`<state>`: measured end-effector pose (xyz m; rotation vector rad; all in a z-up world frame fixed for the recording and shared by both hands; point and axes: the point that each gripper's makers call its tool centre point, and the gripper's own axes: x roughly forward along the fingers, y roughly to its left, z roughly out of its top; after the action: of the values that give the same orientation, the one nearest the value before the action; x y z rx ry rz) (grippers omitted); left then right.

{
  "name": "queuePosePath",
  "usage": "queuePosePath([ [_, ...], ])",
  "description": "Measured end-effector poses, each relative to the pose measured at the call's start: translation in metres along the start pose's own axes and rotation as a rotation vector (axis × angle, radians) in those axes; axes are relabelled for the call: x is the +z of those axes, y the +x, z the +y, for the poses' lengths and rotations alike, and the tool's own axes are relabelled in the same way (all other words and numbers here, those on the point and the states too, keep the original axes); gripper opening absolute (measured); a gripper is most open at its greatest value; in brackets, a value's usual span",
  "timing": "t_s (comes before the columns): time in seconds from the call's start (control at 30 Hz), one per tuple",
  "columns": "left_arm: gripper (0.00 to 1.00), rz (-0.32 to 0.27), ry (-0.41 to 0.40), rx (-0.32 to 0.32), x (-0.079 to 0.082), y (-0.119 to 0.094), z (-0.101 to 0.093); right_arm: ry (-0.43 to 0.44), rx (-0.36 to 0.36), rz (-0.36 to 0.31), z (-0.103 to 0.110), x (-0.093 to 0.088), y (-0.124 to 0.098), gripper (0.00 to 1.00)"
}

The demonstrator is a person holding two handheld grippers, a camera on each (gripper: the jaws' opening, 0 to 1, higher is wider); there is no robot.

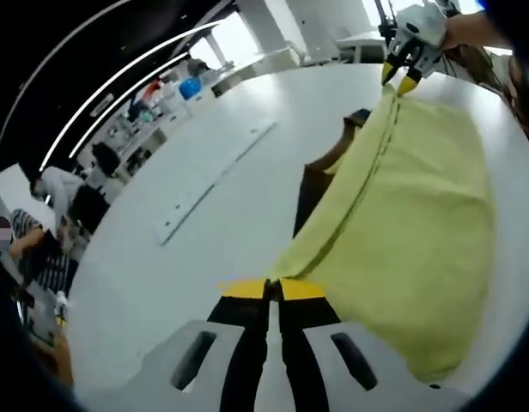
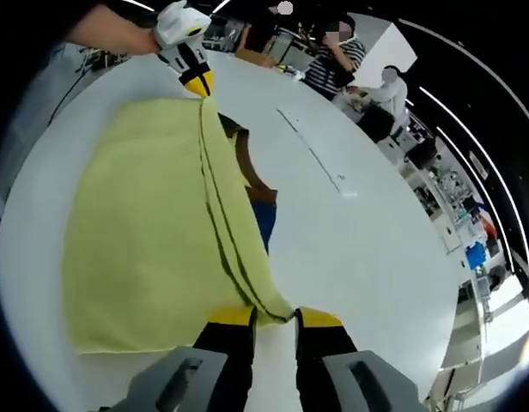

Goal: Fold the garment on the visible template until the final outline fits inside the template.

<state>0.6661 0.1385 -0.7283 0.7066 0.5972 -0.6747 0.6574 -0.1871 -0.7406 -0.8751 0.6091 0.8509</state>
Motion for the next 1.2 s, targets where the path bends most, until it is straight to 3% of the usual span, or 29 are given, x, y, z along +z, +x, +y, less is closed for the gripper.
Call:
queuePosePath([
  [0.2,0.00,0.010,0.008,0.012,0.000,0.001,0.003,-0.013,0.000,0.013,-0.002,-0.002,0.003,0.00],
  [0.53,0.00,0.009,0.007,0.016,0.000,0.001,0.006,-0.001,-0.002,0.008,-0.003,-0.002,0.006,0.00],
  [0.63,0.00,-0.015,-0.043,0.026,0.004,-0.001,0.011,0.102,-0.019,-0.037,-0.012,0.004,0.002,0.00],
  [0.7,0.00,-0.044,-0.118,0.039,0.009,-0.001,0.018,0.207,-0.023,-0.073,-0.019,0.009,0.000,0.00],
  [0.83,0.00,-0.045,-0.179,0.047,0.010,0.003,0.026,0.365,-0.037,-0.115,-0.028,0.013,0.000,0.00],
  [1.07,0.00,-0.006,-0.257,0.045,0.006,0.019,0.031,0.535,-0.025,-0.089,-0.026,0.007,0.013,0.00],
  [1.2,0.00,0.003,-0.361,0.034,0.006,0.025,0.030,0.604,-0.031,-0.077,-0.026,0.004,0.020,0.00],
])
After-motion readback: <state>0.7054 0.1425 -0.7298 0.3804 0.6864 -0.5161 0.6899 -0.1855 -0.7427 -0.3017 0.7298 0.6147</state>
